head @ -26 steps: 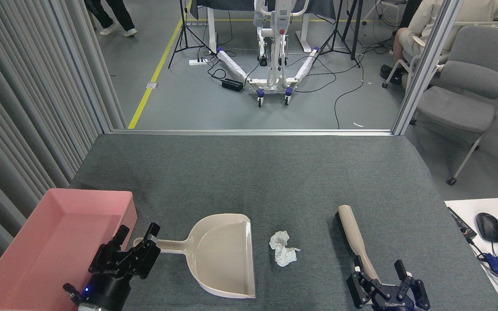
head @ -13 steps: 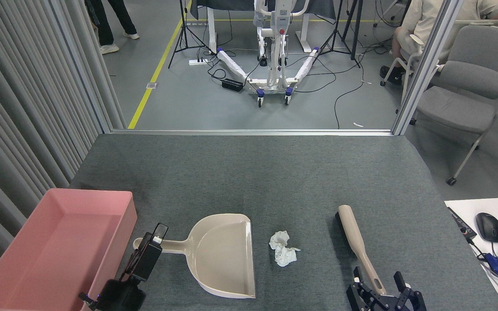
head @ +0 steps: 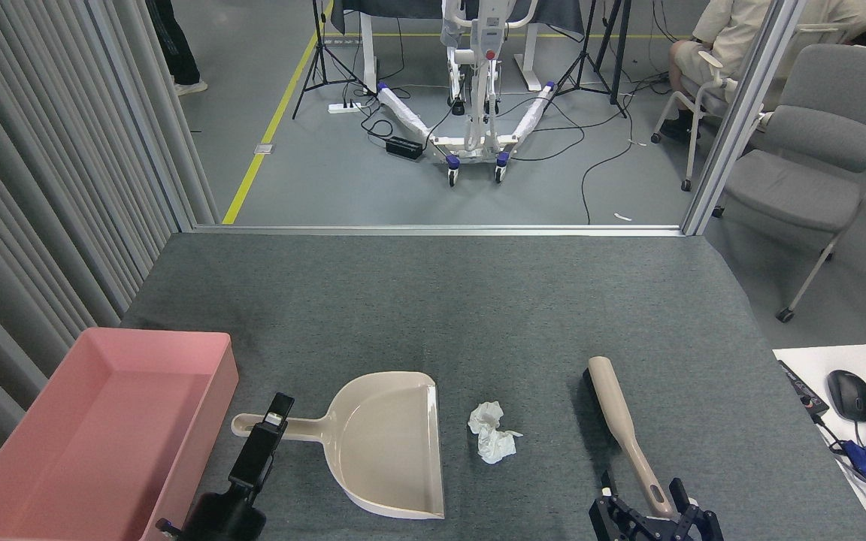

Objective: Sweep and dump garbage into bin

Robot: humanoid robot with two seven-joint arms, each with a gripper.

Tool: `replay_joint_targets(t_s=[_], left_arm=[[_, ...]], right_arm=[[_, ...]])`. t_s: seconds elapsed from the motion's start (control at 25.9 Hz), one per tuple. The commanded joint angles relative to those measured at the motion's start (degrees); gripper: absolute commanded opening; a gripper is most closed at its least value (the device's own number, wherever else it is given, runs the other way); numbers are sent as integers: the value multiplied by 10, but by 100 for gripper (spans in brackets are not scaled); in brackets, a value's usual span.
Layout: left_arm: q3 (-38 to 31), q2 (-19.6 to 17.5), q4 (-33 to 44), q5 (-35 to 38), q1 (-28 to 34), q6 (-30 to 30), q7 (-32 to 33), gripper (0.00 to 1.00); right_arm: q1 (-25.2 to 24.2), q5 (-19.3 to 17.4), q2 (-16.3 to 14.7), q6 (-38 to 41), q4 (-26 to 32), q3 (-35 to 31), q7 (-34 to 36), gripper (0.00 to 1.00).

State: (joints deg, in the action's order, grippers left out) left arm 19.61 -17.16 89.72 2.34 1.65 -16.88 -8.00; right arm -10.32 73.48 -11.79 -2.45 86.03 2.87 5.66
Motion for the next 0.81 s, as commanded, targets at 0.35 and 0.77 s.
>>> replay_joint_targets(t_s=[0.35, 0.77], left_arm=[[27, 25, -40, -13, 5, 2, -3, 99], [26, 27, -111, -13, -15, 4, -9, 99]], right_arm=[[4, 0, 0, -2, -8, 0, 0, 98], [12, 1, 3, -2, -21, 2, 1, 97]])
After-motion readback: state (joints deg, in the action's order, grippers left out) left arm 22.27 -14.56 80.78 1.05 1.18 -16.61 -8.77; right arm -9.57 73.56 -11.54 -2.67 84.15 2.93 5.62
